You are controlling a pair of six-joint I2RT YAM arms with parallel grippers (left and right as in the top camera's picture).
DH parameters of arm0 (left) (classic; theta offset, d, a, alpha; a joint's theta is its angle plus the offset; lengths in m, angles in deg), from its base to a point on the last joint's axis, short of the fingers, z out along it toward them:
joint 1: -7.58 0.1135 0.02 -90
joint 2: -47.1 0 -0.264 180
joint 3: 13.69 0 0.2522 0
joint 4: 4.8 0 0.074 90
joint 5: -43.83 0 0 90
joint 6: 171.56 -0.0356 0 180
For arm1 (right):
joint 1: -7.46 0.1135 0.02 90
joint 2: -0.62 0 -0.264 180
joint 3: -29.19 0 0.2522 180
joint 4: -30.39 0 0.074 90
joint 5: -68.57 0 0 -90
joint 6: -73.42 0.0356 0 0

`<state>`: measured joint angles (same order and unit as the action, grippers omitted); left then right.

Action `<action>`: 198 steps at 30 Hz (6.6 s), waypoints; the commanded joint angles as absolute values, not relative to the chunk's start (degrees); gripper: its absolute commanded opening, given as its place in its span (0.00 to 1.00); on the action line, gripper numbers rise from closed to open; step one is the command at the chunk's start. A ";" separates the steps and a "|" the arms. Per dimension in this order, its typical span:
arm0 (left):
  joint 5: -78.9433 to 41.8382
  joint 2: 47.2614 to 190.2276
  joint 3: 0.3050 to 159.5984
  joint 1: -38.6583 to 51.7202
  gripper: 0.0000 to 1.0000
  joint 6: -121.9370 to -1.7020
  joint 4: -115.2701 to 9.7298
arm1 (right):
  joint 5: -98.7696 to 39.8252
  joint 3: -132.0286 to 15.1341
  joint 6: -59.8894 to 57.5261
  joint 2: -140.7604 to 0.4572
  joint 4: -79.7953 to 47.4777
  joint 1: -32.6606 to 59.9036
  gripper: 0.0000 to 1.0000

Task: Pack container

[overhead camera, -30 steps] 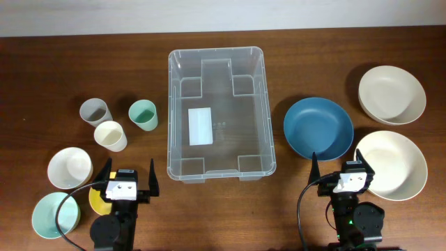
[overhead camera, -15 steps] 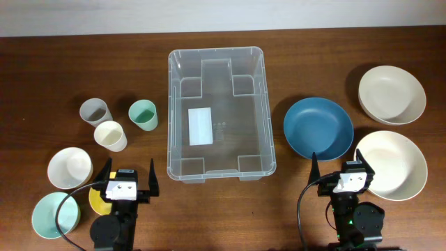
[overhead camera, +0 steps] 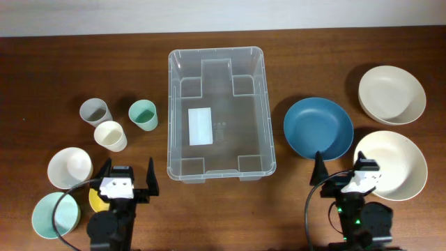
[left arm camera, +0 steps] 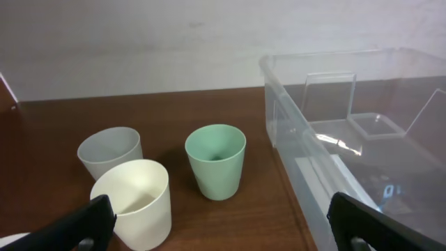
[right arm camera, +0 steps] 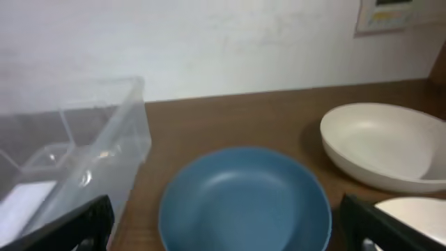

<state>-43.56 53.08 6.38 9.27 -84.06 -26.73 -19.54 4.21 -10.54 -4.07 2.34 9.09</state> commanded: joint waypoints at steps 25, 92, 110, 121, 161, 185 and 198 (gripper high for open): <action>-35.01 99.17 52.04 9.23 1.00 -83.03 -51.80 | -29.85 -67.94 -12.13 -94.95 -42.77 -9.45 0.99; -36.15 99.28 52.04 9.23 0.99 -83.08 -51.82 | -50.82 -68.88 -15.15 -116.08 -33.37 -10.61 0.04; -36.10 99.28 52.04 9.23 0.99 -83.08 -52.10 | -42.44 -77.17 -9.23 -81.70 -34.94 -0.18 0.04; -36.08 99.28 52.04 9.23 0.99 -83.05 -52.30 | -18.36 -77.17 -9.16 -93.11 -24.78 29.43 0.04; -36.08 100.77 51.97 9.23 1.00 -83.05 -52.52 | 3.08 -94.63 -13.38 -101.61 -30.46 25.63 0.74; -36.08 100.77 51.97 9.23 0.99 -83.05 -52.93 | -8.17 -94.61 -12.50 -125.85 -43.34 -6.32 0.84; -36.08 100.77 51.97 9.23 0.99 -83.05 -52.91 | -2.38 -94.61 -12.53 -134.18 -38.73 -6.54 0.82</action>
<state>-36.08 100.64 50.71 9.27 -83.45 -52.89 -6.47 -94.89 -12.70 -132.52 -39.47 -6.19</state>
